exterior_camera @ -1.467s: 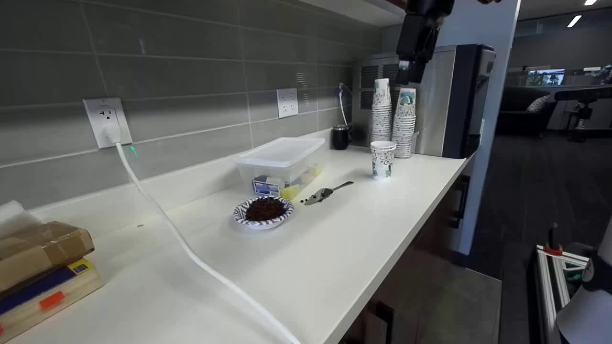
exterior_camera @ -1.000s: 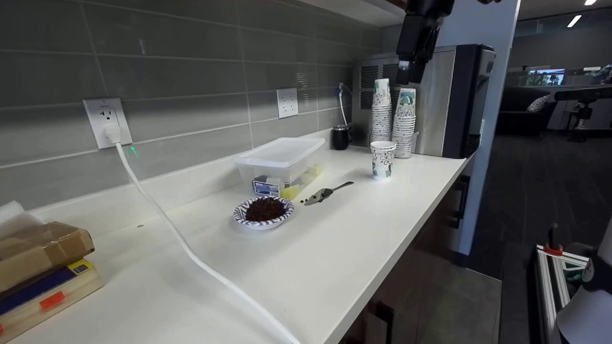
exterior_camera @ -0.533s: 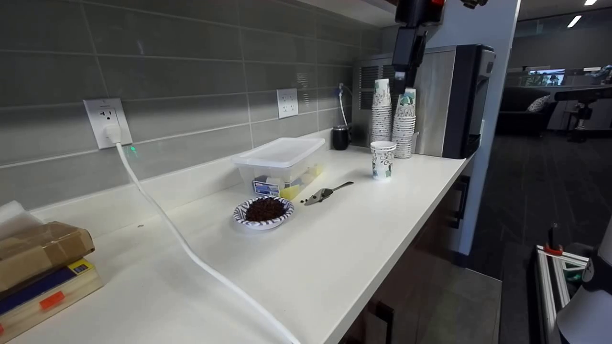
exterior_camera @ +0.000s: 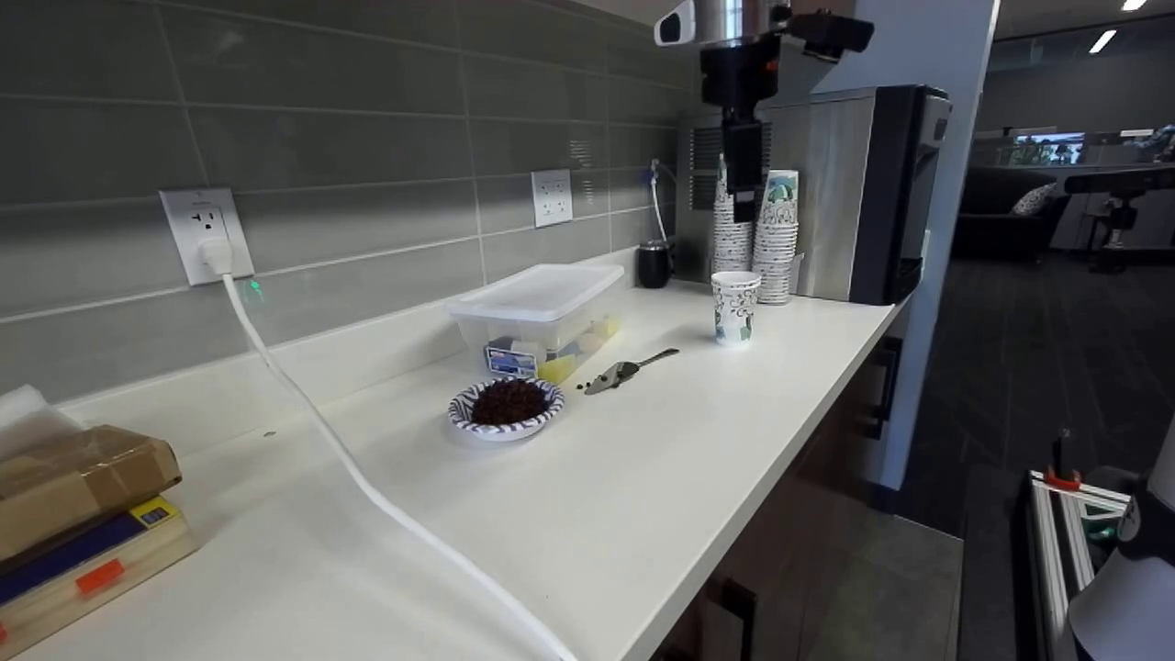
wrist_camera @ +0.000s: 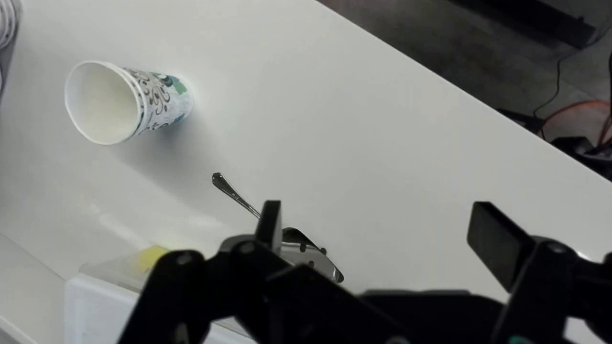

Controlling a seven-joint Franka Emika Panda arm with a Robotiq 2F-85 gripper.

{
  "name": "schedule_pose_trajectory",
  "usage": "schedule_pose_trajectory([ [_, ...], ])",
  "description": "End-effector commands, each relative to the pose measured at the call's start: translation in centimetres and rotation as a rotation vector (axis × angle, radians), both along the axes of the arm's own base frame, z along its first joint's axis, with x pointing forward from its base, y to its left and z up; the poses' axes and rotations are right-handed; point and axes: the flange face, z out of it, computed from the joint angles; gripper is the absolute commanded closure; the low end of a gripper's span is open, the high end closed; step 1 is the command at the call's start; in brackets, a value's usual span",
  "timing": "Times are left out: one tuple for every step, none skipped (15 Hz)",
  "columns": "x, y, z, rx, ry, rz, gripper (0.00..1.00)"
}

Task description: Flip the two paper cups

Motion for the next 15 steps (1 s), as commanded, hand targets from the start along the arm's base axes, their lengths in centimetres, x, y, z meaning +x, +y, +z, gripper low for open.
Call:
schedule_pose_trajectory([
  [4.5, -0.2, -2.1, -0.103, 0.079, 0.152, 0.00],
  [5.5, -0.2, -2.9, -0.130, 0.096, 0.183, 0.00],
  [6.6, -0.2, -3.9, -0.156, 0.111, 0.212, 0.00],
  [7.5, -0.1, -4.7, -0.181, 0.119, 0.236, 0.00],
  [8.5, 0.1, -5.8, -0.208, 0.128, 0.259, 0.00],
  [9.5, 0.2, -6.9, -0.236, 0.132, 0.281, 0.00],
  [10.3, 0.4, -8.0, -0.266, 0.133, 0.306, 0.00],
  [11.1, 0.5, -9.2, -0.295, 0.138, 0.336, 0.00],
  [11.9, 0.6, -10.2, -0.327, 0.141, 0.363, 0.00],
  [12.6, 0.6, -11.3, -0.359, 0.142, 0.388, 0.00],
  [13.2, 0.4, -12.3, -0.389, 0.146, 0.409, 0.00],
  [13.8, 0.3, -13.2, -0.420, 0.150, 0.425, 0.00],
  [14.3, 0.0, -14.2, -0.451, 0.153, 0.439, 0.00],
  [14.6, -0.3, -15.1, -0.477, 0.163, 0.447, 0.00],
  [14.8, -0.6, -15.9, -0.509, 0.171, 0.454, 0.00],
])
